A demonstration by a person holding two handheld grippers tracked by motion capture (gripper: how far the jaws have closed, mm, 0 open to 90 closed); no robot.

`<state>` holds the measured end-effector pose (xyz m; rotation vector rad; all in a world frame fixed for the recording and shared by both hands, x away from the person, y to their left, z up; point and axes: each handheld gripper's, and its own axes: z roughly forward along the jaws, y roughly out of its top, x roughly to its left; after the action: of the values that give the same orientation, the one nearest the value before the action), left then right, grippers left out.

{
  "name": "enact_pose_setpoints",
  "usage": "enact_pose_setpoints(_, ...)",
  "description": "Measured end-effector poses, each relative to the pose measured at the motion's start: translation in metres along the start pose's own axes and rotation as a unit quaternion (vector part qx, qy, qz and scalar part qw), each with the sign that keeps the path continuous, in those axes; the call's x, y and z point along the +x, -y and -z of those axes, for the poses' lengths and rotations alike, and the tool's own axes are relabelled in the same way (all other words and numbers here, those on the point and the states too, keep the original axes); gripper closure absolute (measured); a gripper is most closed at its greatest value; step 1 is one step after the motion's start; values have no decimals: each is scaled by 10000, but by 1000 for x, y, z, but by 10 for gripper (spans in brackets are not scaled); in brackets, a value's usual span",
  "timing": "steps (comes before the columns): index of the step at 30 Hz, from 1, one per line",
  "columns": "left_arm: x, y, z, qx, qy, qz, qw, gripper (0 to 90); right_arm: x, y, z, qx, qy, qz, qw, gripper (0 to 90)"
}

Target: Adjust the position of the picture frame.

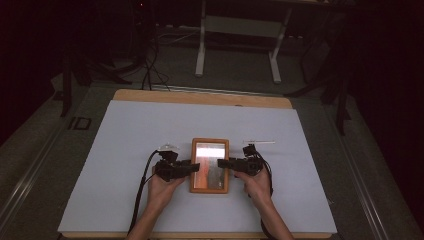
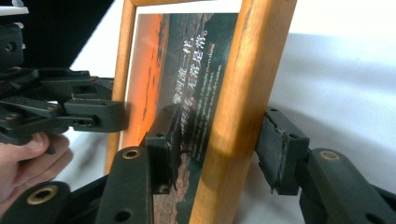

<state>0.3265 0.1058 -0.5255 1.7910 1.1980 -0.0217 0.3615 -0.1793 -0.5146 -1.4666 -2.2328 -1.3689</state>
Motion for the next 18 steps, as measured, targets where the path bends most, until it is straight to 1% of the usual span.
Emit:
enact_pose_setpoints(1, 2, 0, -2, 42, 33, 73, 10000, 548, -1, 0, -2, 16, 46, -13, 10000, 523)
enact_pose_setpoints(3, 7, 0, -5, 119, 84, 63, 9999, 529, -3, 2, -5, 35, 118, -97, 9999, 519)
enact_pose_setpoints(5, 10, 0, -7, 166, 139, 163, 9996, 522, -5, 3, -7, 48, 158, -168, 9997, 521)
enact_pose_setpoints(7, 12, 0, -9, 199, 177, 216, 9994, 516, -6, 4, -8, 81, 197, -190, 9996, 522)
enact_pose_setpoints(10, 14, 0, -10, 200, 225, 185, 9994, 515, -7, 4, -7, 77, 221, -188, 9995, 523)
enact_pose_setpoints(12, 14, -2, -11, 230, 221, 116, 9994, 510, -7, 5, -7, 72, 230, -200, 9995, 523)
enact_pose_setpoints(15, 9, -4, -12, 270, 64, -99, 9996, 476, -7, 6, -5, 60, 264, -129, 9995, 526)
enact_pose_setpoints(18, 7, -3, -12, 250, -62, -144, 9996, 440, -7, 10, -3, 60, 217, -9, 9997, 519)
